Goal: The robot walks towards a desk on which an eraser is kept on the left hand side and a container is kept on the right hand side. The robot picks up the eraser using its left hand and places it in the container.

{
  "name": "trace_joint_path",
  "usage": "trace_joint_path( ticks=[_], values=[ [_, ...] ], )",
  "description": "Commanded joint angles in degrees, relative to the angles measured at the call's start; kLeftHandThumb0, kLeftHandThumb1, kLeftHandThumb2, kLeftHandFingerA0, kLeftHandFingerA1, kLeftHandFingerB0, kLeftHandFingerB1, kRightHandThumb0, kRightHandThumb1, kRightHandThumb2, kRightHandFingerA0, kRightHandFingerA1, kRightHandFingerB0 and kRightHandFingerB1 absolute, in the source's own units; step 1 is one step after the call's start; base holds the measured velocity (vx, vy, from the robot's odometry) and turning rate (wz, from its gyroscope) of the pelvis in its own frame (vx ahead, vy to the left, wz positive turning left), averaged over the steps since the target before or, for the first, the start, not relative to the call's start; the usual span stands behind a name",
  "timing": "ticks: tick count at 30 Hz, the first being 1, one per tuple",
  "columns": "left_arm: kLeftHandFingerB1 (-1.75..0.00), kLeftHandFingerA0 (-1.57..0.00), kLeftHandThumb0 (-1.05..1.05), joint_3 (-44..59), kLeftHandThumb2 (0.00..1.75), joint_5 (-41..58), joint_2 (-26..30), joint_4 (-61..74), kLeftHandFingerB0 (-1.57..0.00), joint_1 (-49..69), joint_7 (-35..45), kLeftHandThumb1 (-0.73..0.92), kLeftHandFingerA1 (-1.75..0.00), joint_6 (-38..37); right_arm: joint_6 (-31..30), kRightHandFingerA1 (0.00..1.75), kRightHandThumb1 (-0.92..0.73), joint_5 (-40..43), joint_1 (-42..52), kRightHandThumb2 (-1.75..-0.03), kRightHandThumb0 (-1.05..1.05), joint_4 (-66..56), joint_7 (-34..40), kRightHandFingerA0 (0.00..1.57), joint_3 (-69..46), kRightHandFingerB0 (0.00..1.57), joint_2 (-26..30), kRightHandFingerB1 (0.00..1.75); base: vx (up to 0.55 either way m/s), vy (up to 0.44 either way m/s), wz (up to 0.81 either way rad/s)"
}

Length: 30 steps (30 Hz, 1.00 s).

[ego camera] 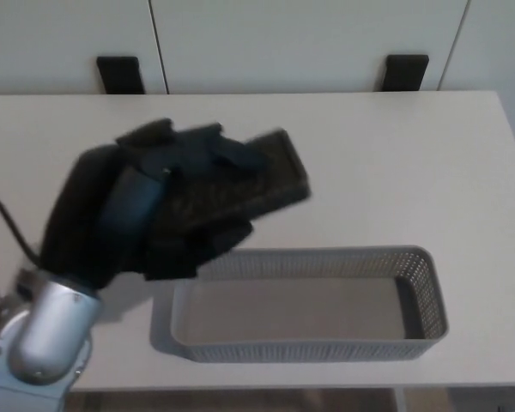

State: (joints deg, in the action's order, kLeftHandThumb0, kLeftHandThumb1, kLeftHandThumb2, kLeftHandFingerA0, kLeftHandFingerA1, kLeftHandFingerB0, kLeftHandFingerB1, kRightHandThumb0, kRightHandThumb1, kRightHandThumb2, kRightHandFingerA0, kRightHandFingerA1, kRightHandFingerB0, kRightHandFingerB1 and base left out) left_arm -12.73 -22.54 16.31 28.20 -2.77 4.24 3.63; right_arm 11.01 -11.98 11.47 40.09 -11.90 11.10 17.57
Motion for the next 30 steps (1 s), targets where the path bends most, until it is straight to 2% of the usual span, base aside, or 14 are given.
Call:
trace_joint_path(
  ticks=[1, 2, 3, 4, 5, 10, 11, 12, 17, 20, 21, 30],
  values=[
    [-0.61, -0.98, -0.23, -3.5, 0.64, -4.8, 1.1, -6.2, -0.91, -2.8, -0.1, 0.73, -1.71, -5.0, 1.2, 0.54, -0.58, -0.1, 0.0, -0.57, -0.42, -0.3, -0.2, 0.63, 0.0, 0.45, 0.3, 0.45, 0.0, 0.0, 0.0],
    [-0.75, -1.25, -0.25, -4.2, 0.94, -5.6, 1.0, -7.7, -0.86, -3.3, -0.5, 0.55, -1.38, -5.2, 1.0, 0.54, -0.58, 0.0, 0.0, -0.57, -0.43, -0.6, -0.3, 0.64, 0.0, 0.45, 0.3, 0.45, 0.0, 0.0, 0.0],
    [-0.61, -0.99, -0.21, -4.7, 0.64, -6.3, 0.9, -8.7, -0.92, -3.7, -0.9, 0.73, -1.74, -5.4, 0.8, 0.54, -0.58, -0.1, 0.0, -0.57, -0.43, -0.8, -0.2, 0.64, 0.0, 0.46, 0.3, 0.45, 0.0, 0.0, 0.0],
    [-0.75, -1.24, -0.26, -5.3, 0.94, -7.2, 0.8, -10.2, -0.87, -4.2, -1.3, 0.56, -1.38, -5.3, 0.7, 0.54, -0.58, -0.1, 0.0, -0.57, -0.42, -1.0, -0.2, 0.64, 0.0, 0.46, 0.3, 0.45, 0.0, 0.0, 0.0],
    [-0.61, -0.97, -0.21, -5.9, 0.63, -7.9, 0.8, -11.7, -0.91, -4.8, -1.4, 0.74, -1.75, -5.2, 0.5, 0.54, -0.59, -0.1, 0.1, -0.57, -0.41, -1.3, -0.2, 0.64, -0.1, 0.46, 0.4, 0.45, 0.0, 0.0, 0.0],
    [-0.6, -0.97, -0.22, -7.2, 0.64, -9.5, 0.6, -17.8, -0.9, -6.8, -3.4, 0.76, -1.75, -6.6, -0.4, 0.52, -0.59, -0.1, 0.7, -0.57, -0.43, -2.8, -0.6, 0.63, -0.2, 0.46, 0.9, 0.44, 0.0, 0.0, 0.0],
    [-0.75, -1.22, -0.26, -7.1, 0.95, -9.7, 0.5, -18.8, -0.87, -7.3, -3.7, 0.58, -1.38, -6.9, -0.5, 0.52, -0.59, -0.4, 0.5, -0.57, -0.44, -3.0, -0.6, 0.63, -0.1, 0.46, 1.0, 0.43, 0.0, 0.0, 0.0],
    [-0.6, -0.96, -0.22, -7.2, 0.65, -10.1, 0.5, -19.3, -0.9, -7.6, -3.9, 0.77, -1.75, -6.8, -0.7, 0.52, -0.59, -0.4, 0.4, -0.57, -0.43, -3.1, -0.7, 0.63, -0.1, 0.46, 1.1, 0.43, 0.0, 0.0, 0.0],
    [-0.58, -0.94, -0.28, -8.7, 0.63, -12.5, 0.7, -19.8, -0.85, -8.3, -5.3, 0.69, -1.71, -8.8, -0.6, 0.52, -0.59, -0.3, -0.5, -0.57, -0.42, -2.0, -0.6, 0.62, -0.2, 0.46, 0.9, 0.44, 0.0, 0.0, 0.0],
    [-0.57, -0.96, -0.28, -9.9, 0.64, -13.4, 1.2, -19.6, -0.86, -7.6, -6.1, 0.7, -1.7, -11.3, -0.3, 0.52, -0.6, -0.6, -0.3, -0.57, -0.41, -2.1, -0.2, 0.64, 0.0, 0.46, 0.9, 0.43, 0.0, 0.0, 0.0],
    [-0.55, -0.93, -0.31, -10.9, 0.65, -14.1, 1.3, -18.2, -0.87, -7.1, -5.0, 0.73, -1.69, -11.0, -0.2, 0.52, -0.6, -0.6, -0.4, -0.58, -0.41, -2.1, -0.3, 0.63, -0.1, 0.46, 0.9, 0.44, 0.0, 0.0, 0.0],
    [-0.57, -0.92, -0.31, -15.2, 0.64, -17.6, 0.6, -11.1, -0.85, -3.2, -4.0, 0.69, -1.66, -10.7, -1.0, 0.53, -0.61, -1.7, -1.1, -0.58, -0.43, -2.8, 0.0, 0.67, 0.3, 0.46, 1.3, 0.43, 0.0, 0.0, 0.0]
  ],
)
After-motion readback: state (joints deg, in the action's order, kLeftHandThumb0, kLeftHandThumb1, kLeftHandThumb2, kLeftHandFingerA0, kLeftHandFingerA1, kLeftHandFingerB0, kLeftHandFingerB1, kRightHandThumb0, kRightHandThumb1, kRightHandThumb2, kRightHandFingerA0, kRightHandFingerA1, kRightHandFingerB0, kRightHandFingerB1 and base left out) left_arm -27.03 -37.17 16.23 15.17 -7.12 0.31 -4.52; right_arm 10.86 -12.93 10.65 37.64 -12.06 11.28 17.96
